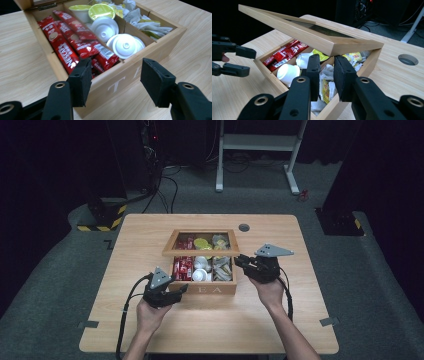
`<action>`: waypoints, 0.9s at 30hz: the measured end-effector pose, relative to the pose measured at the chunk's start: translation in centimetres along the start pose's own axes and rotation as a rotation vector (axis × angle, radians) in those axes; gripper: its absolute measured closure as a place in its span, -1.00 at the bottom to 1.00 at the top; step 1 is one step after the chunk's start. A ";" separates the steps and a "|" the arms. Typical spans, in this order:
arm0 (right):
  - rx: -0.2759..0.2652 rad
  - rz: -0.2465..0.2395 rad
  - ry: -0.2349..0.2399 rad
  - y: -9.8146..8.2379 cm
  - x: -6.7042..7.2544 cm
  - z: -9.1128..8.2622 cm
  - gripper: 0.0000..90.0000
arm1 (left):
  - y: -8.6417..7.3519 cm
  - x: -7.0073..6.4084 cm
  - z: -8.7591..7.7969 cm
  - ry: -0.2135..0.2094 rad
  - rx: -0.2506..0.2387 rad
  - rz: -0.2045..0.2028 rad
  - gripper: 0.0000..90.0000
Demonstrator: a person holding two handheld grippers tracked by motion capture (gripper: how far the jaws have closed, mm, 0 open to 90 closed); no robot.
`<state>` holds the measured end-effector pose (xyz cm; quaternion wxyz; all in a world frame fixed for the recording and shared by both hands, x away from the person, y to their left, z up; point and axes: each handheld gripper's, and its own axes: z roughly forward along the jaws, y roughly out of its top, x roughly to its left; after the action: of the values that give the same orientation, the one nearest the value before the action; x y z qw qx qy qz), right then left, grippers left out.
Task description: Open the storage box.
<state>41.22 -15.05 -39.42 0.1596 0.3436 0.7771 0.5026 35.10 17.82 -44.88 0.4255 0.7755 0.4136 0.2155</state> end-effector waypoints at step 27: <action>-0.005 0.004 0.007 1.1 -0.3 -0.1 0.68 | 2.4 -1.1 4.2 -0.025 0.041 -0.003 -0.04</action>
<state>41.85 -15.05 -38.42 0.1567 0.3429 0.7756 0.5063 38.51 14.15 -45.12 0.4150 0.7861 0.4138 0.1964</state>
